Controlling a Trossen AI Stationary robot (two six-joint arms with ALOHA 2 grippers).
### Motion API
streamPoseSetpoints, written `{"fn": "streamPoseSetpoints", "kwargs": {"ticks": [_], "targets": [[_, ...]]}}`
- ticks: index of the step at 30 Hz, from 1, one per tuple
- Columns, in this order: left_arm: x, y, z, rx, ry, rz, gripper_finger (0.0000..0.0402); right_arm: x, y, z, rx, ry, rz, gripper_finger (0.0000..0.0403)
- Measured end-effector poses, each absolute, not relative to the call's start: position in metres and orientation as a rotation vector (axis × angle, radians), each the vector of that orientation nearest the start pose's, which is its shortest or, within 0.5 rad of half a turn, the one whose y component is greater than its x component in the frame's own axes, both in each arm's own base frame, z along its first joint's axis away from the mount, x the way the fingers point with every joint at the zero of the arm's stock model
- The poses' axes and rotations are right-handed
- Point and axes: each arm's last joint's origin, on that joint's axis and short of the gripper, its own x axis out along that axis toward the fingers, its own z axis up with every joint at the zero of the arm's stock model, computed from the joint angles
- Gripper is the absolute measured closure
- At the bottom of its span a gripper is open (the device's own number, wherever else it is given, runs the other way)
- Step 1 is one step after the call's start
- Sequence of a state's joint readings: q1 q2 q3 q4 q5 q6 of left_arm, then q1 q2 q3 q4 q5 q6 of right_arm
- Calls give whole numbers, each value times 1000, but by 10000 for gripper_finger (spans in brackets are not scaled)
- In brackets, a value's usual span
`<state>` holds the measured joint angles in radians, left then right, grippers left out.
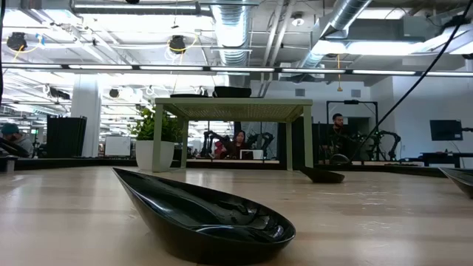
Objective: Pick & Place Mini shaped plates
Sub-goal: Stack the leaf-shaped plate on top of the other leaf-shaped plates on the shelf
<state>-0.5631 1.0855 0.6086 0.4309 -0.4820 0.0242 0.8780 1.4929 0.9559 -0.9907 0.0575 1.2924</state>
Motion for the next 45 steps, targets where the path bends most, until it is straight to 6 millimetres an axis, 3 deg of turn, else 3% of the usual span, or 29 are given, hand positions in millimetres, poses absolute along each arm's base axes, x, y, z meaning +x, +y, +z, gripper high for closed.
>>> {"fn": "streamPoseSetpoints", "kwargs": {"ticks": [11,18,30,36,42,45], "targets": [[207,-112,274,45,38,-72,325,147,177,164,323,1469,-349,282],[207,-112,274,45,38,-72,325,143,169,156,289,1490,-394,288],[207,-112,274,42,35,-72,325,147,167,151,315,1451,-378,394],[207,-113,274,41,35,-103,325,167,166,165,362,1416,-353,393],[206,-119,274,35,29,-316,325,202,168,202,378,1312,-239,398],[206,-121,274,33,27,-386,325,218,166,222,272,1213,-165,400]]}}
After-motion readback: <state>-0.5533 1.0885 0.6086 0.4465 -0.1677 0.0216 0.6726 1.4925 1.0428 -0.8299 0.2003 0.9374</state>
